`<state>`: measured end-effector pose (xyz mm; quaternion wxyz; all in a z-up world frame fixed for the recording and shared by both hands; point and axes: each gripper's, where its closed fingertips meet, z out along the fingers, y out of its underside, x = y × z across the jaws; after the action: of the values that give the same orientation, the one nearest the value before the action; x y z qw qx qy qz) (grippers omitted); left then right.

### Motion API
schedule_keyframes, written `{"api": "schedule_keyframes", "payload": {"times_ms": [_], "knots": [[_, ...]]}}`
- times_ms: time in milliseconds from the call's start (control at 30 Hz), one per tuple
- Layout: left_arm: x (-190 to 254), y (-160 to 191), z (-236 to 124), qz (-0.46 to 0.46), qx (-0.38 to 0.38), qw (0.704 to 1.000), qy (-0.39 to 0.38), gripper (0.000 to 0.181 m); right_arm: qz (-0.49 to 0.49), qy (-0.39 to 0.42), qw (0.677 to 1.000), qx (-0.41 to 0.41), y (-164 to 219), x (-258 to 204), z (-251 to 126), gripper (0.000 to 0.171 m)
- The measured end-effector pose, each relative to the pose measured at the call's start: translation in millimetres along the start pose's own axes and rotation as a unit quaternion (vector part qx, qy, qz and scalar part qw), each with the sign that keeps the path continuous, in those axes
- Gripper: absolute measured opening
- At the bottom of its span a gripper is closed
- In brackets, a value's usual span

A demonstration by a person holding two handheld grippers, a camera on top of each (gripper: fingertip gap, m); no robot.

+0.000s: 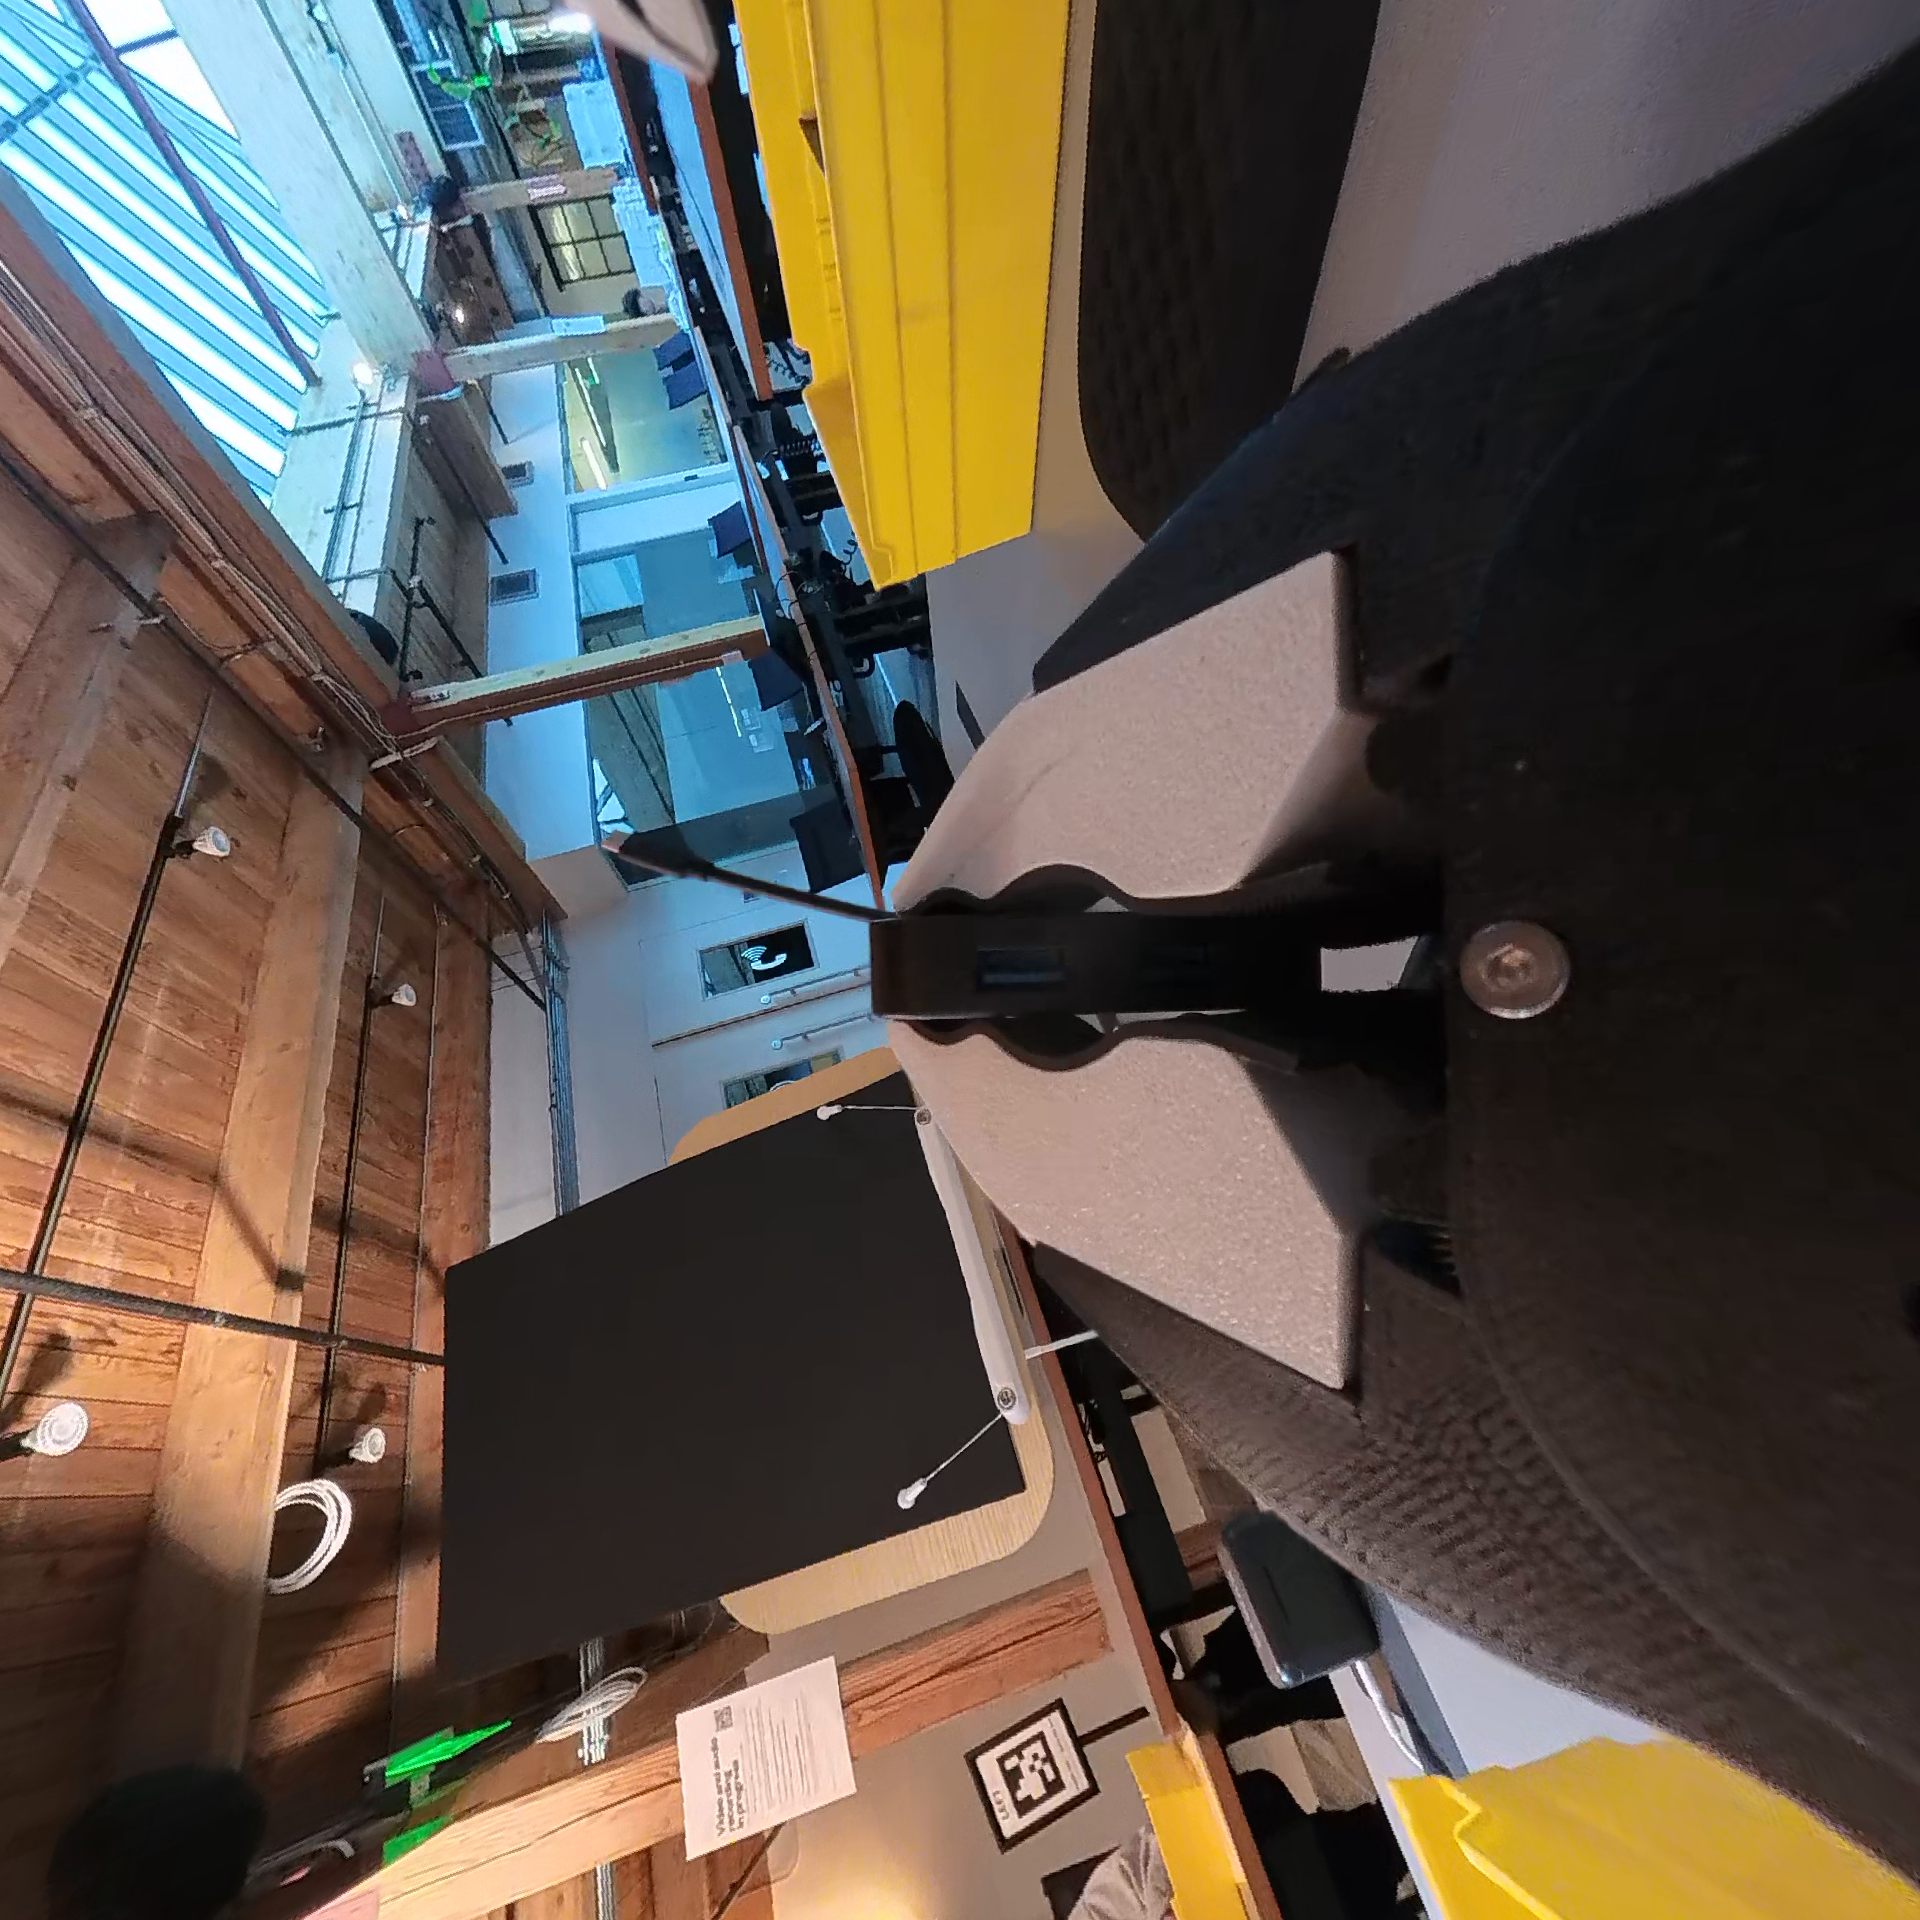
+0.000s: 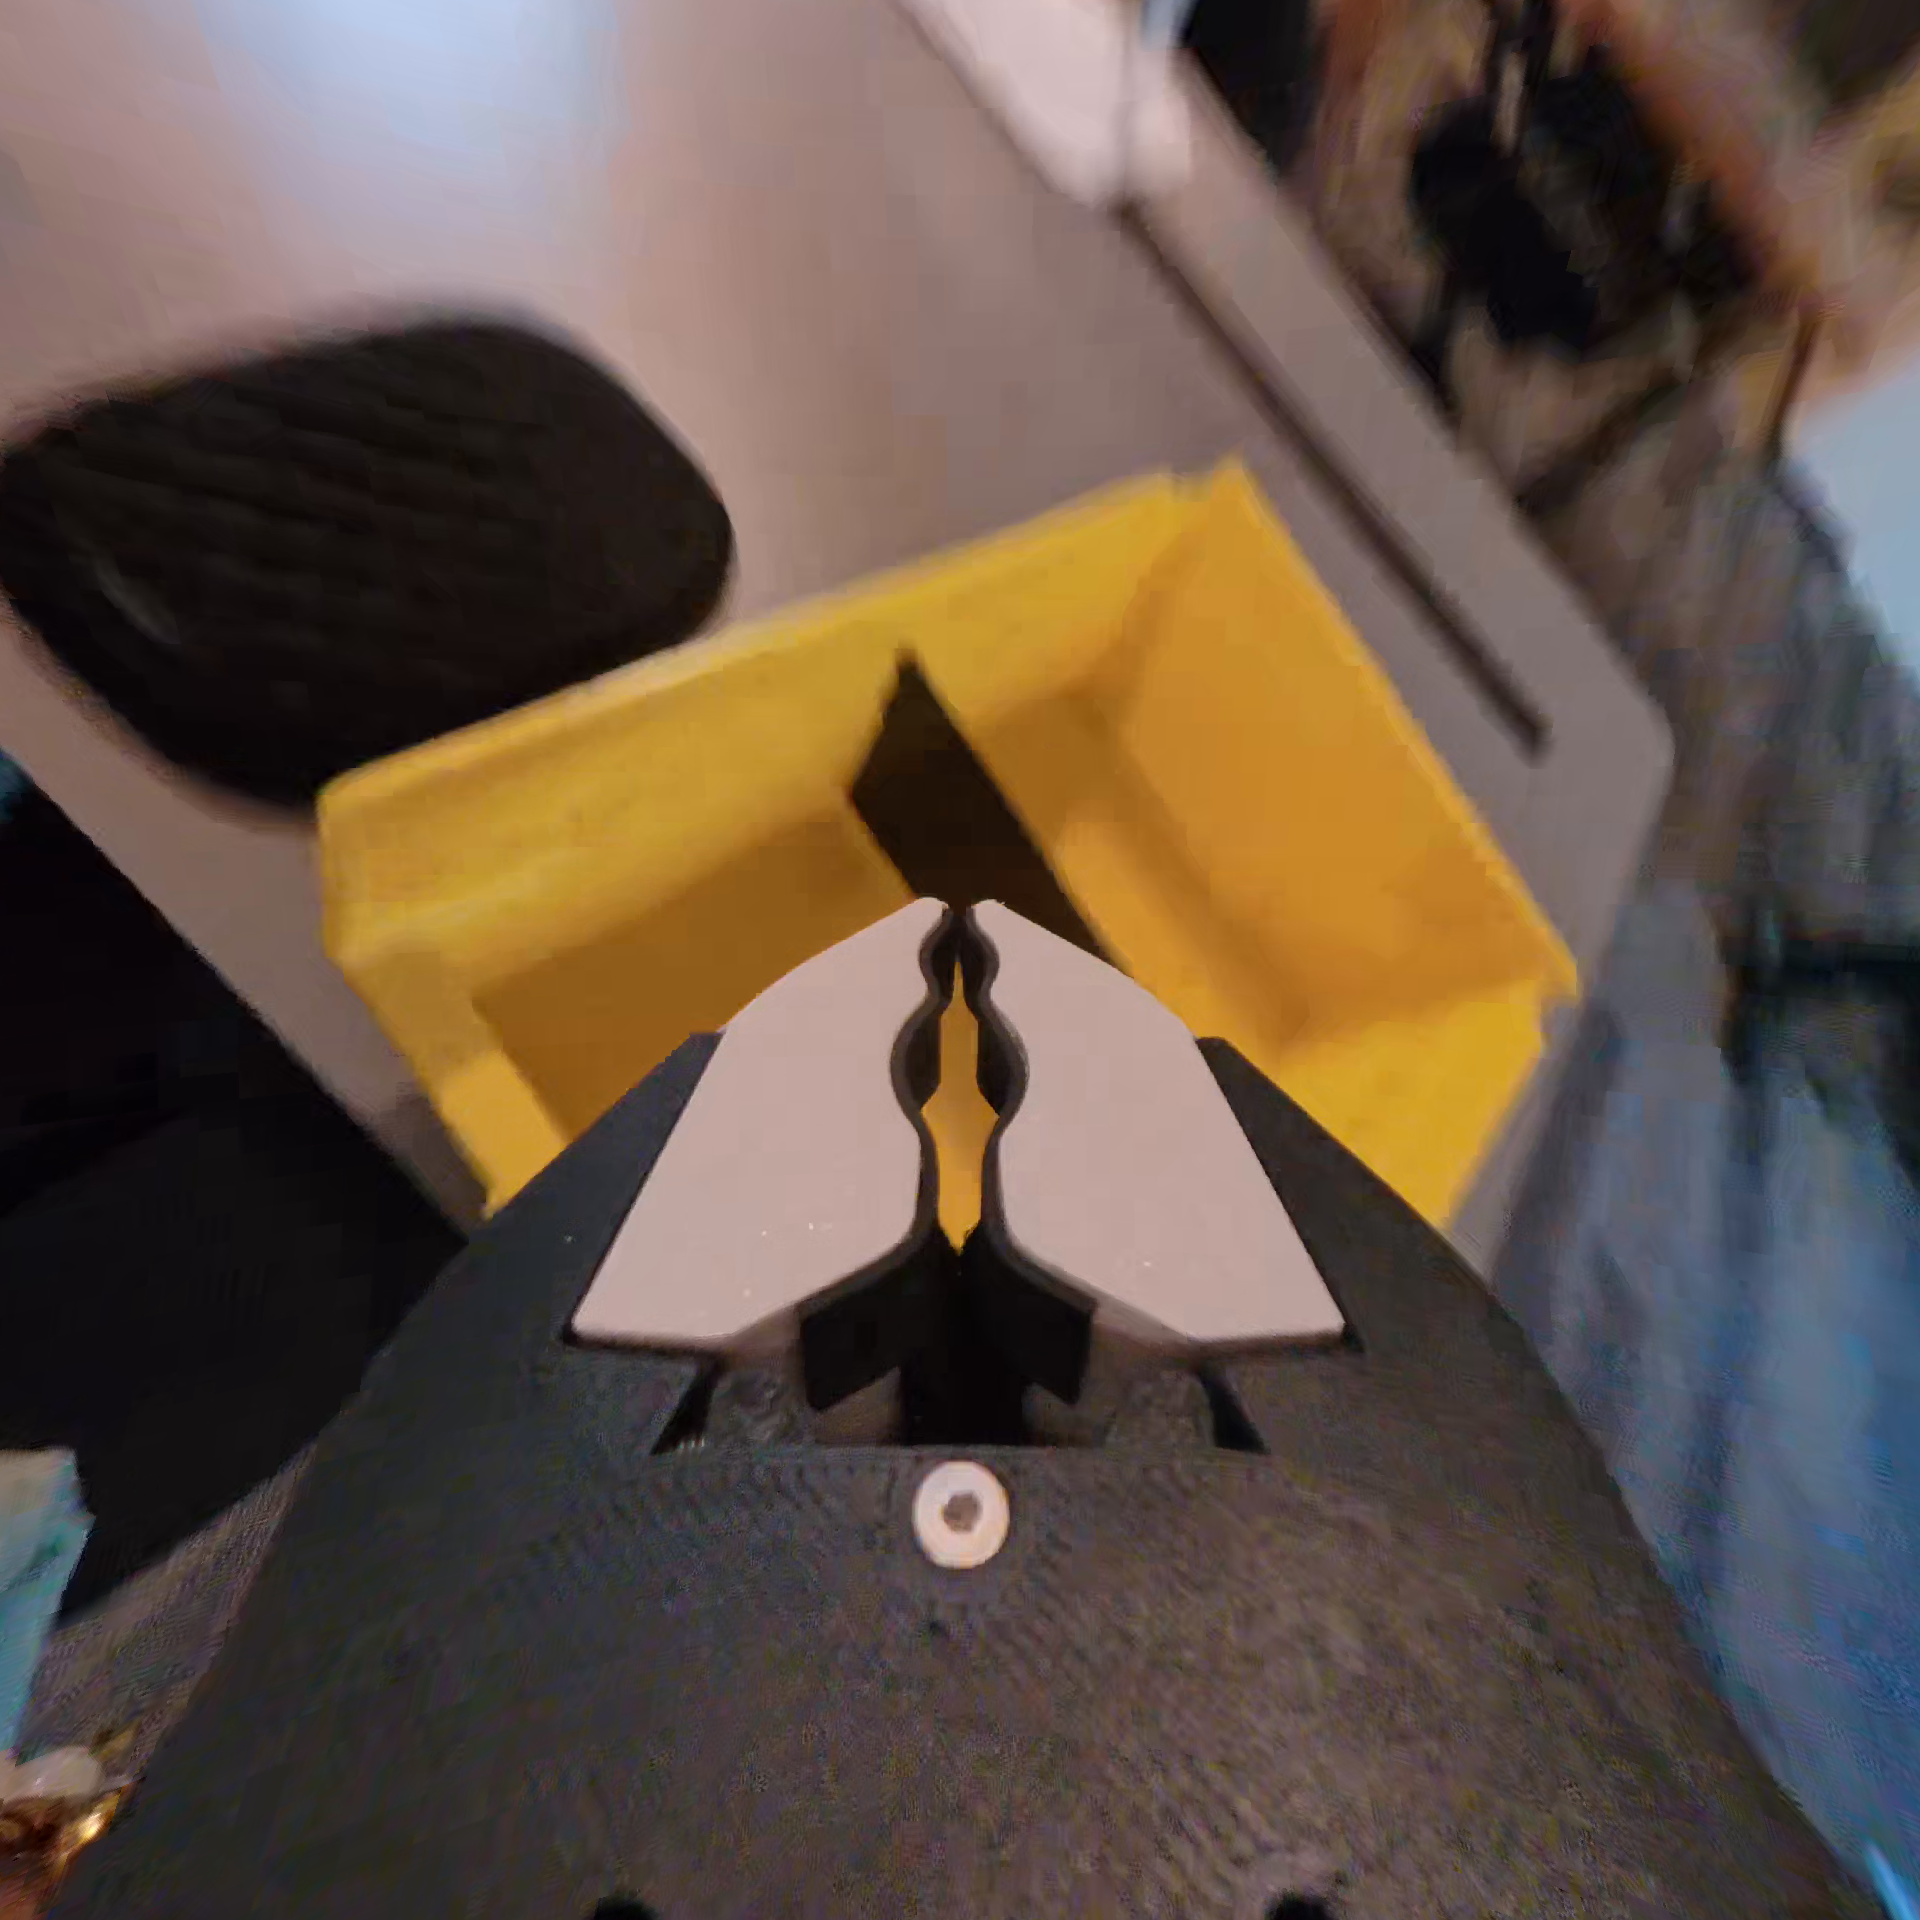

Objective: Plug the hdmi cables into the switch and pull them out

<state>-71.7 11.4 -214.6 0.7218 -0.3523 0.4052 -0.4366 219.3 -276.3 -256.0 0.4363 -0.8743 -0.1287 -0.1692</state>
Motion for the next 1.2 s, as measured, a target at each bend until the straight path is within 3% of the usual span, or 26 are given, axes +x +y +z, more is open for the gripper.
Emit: {"api": "schedule_keyframes", "payload": {"times_ms": [33,133,200,367,467,633,800,1000,1100,1200], "knots": [[0.3,0.8,0.5,-0.002,-0.002,1.0,0.002,0.014,-0.002,-0.017,0.995,0.094,-18.3,2.7,2.9,0.0],[2.8,5.7,1.7,0.008,-0.015,1.0,0.008,0.014,0.002,-0.042,0.944,0.328,-83.5,4.0,-29.1,0.002],[5.4,8.3,2.9,0.012,-0.021,1.0,0.013,0.014,-0.036,-0.03,0.922,0.384,-108.6,-5.7,-52.1,0.003],[12.5,13.5,6.8,0.018,-0.035,0.999,0.03,0.014,-0.1,-0.03,0.969,0.226,-97.5,-49.7,-45.9,0.015],[16.4,13.6,5.9,0.04,-0.037,0.998,0.032,0.014,-0.161,-0.042,0.972,0.164,-86.8,-84.4,-37.0,0.02],[21.7,14.2,5.9,0.074,-0.038,0.996,0.037,0.014,-0.202,-0.088,0.959,0.18,-115.6,-119.7,-22.7,0.021],[20.9,16.8,6.1,0.079,-0.045,0.995,0.037,0.014,-0.244,-0.122,0.955,0.116,-113.5,-142.3,7.9,0.025],[16.2,28.0,8.9,0.085,-0.072,0.993,0.029,0.014,-0.243,-0.117,0.96,0.075,-112.1,-130.0,15.5,0.03],[15.8,27.3,7.2,0.081,-0.069,0.994,0.026,0.014,-0.22,-0.088,0.966,0.099,-112.2,-115.7,2.7,0.034],[15.3,31.0,5.3,0.083,-0.078,0.993,0.022,0.014,-0.183,-0.031,0.98,0.074,-93.8,-89.2,-19.2,0.04]]}}
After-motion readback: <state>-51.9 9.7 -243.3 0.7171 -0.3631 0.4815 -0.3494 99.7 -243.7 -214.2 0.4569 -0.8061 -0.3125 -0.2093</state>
